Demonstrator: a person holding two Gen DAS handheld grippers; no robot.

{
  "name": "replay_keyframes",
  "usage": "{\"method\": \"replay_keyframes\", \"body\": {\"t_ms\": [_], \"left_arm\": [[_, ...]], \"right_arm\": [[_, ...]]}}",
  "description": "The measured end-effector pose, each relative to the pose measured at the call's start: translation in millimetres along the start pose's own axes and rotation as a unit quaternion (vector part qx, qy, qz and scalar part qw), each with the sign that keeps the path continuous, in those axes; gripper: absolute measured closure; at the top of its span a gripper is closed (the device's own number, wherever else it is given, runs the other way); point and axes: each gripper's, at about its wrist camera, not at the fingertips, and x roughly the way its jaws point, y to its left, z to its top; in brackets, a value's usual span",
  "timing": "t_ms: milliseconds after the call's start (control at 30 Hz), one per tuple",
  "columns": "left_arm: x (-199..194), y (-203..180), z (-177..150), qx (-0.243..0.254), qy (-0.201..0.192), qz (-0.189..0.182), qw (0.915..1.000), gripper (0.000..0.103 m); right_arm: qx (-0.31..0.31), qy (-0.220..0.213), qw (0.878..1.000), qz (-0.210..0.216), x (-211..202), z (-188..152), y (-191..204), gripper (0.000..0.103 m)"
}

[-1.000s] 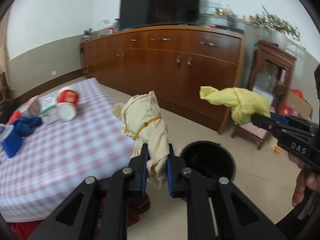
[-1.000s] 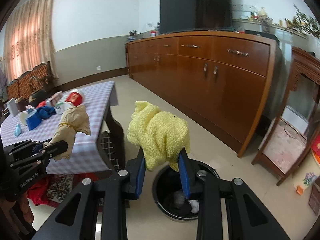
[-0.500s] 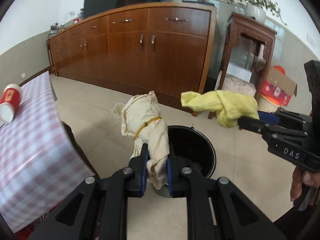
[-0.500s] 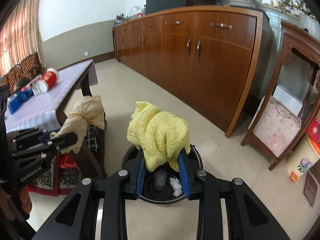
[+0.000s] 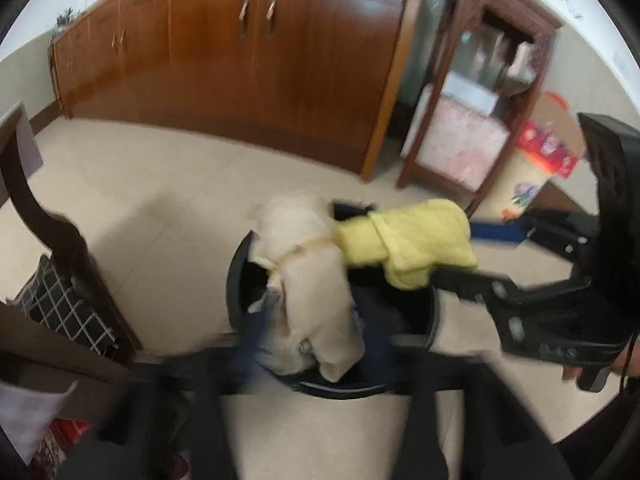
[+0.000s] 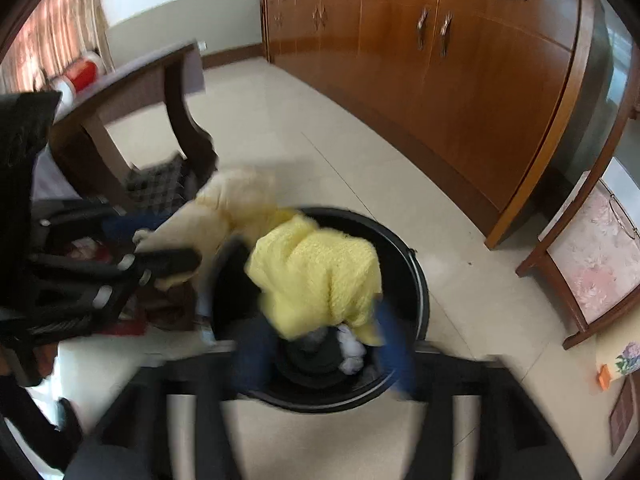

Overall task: Collect trash
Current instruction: 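Carry both cloths over the black bucket and open both tools to drop them, then move both tools back from the bucket to the table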

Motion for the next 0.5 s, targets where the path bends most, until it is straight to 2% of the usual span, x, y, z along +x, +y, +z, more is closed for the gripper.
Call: {"method": "replay_keyframes", "body": {"t_ms": [33,167,200,233,500], "left_arm": [[0.8,3.9,-1.0,-0.004,0.001,0.0,1.0,0.032],[-7.2,16.7,-5.1,-0.024,-0.005,0.04,0.9989,0.014],[-11.0,18.9,-5.6,-0.026,-0.008,0.047,0.9985,0.006],[-15.0,19.6,-6.5,-0.03,-0.009,0.053,0.9981,0.003],[-55.4,14.6,-13.2,-0.034,-0.032,0.089,0.9949,0.0]], "right_arm": [[0.004,0.013,1.0,-0.003,9.8,-2.2,-5.7,0.007],[0.021,0.026,0.999,-0.027,17.5,-7.1,-23.7,0.006],[0.022,0.026,0.999,-0.032,16.7,-6.7,-24.4,0.003],[0.022,0.026,0.999,-0.043,14.7,-5.7,-24.6,0.0],[0.025,-0.007,0.998,-0.058,-19.2,0.5,-2.2,0.0]]}}
